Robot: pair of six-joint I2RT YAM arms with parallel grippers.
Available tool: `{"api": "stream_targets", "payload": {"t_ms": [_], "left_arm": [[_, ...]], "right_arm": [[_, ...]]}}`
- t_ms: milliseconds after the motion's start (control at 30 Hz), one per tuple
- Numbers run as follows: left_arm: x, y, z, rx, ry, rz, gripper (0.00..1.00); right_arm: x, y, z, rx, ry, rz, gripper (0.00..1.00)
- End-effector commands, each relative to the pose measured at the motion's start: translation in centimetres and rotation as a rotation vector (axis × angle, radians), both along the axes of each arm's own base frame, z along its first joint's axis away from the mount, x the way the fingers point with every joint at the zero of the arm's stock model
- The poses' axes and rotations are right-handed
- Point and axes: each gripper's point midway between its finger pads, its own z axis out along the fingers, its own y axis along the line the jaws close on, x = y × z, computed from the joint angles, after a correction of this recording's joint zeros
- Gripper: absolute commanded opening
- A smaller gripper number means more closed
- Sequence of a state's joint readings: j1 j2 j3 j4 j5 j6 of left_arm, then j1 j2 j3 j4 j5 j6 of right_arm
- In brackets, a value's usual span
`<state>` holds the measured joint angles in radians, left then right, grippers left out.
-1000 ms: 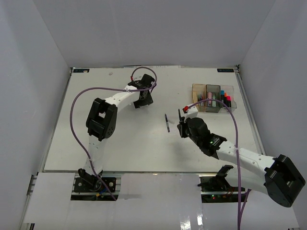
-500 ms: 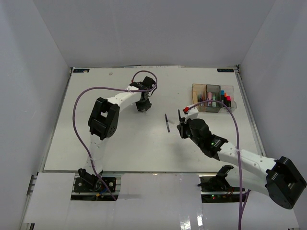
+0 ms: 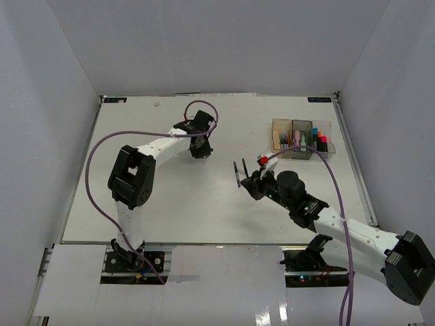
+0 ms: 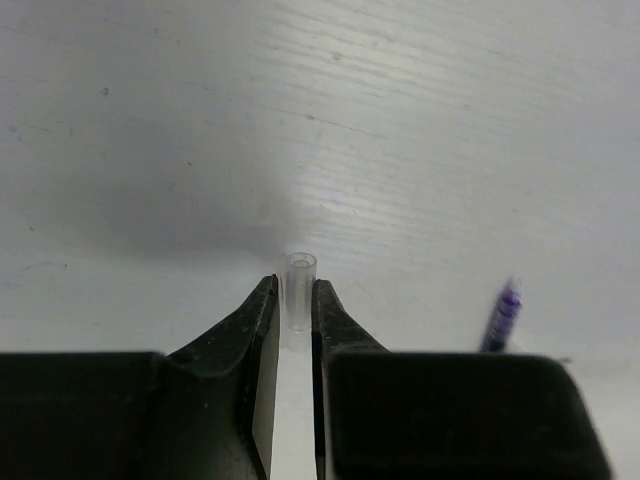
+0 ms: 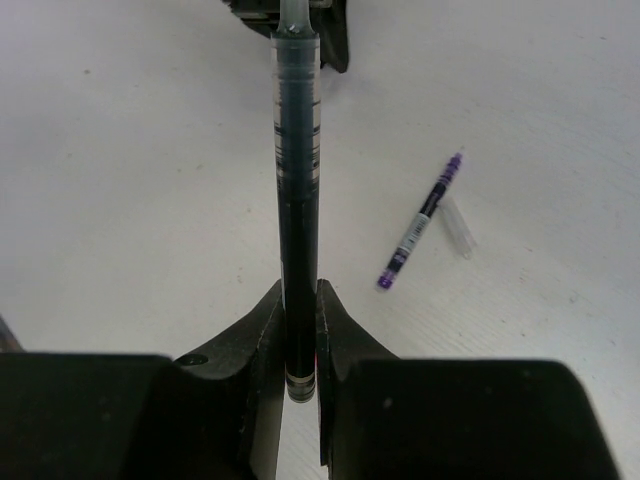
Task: Sort the stationery into containers
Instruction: Close the pen cap on the pen.
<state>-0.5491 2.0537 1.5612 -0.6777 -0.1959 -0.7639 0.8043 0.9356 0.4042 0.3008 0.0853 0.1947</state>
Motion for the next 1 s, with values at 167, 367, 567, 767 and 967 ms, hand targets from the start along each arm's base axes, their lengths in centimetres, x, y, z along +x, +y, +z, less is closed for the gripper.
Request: {"api": "stream_targets", "payload": {"t_ms": [167,367,567,767,967], "left_arm": [[-0.5,-2.7,17.6,-0.328,-0.517,-0.236,0.14],[-3.0,-1.9,24.3,-0.439,-0.779,-0.336,0.15],[-6.5,-0.8,29.5,-0.557,-1.009,-0.395,0.15],[-9.8,0.7,32.6,-0.611,-1.195,-0.427,0.16],[-11.9,0.5,33.4,-0.678,-1.261,-0.495,0.20]], "right_arm": [[-2.1,6.3,7.5,0.197,-0.114,0.313,0.12],[-2.2,10.0,8.7,0.212,-0.151,0.382,0.12],[-1.9,11.7,9.5,0.232,-0.202,0.382,0.11],[-1.0,12.4,11.3,0.265,-0.249,0.361,0.11],[-0.4,13.1,12.0,0.266,-0.260,0.357,0.11]]}}
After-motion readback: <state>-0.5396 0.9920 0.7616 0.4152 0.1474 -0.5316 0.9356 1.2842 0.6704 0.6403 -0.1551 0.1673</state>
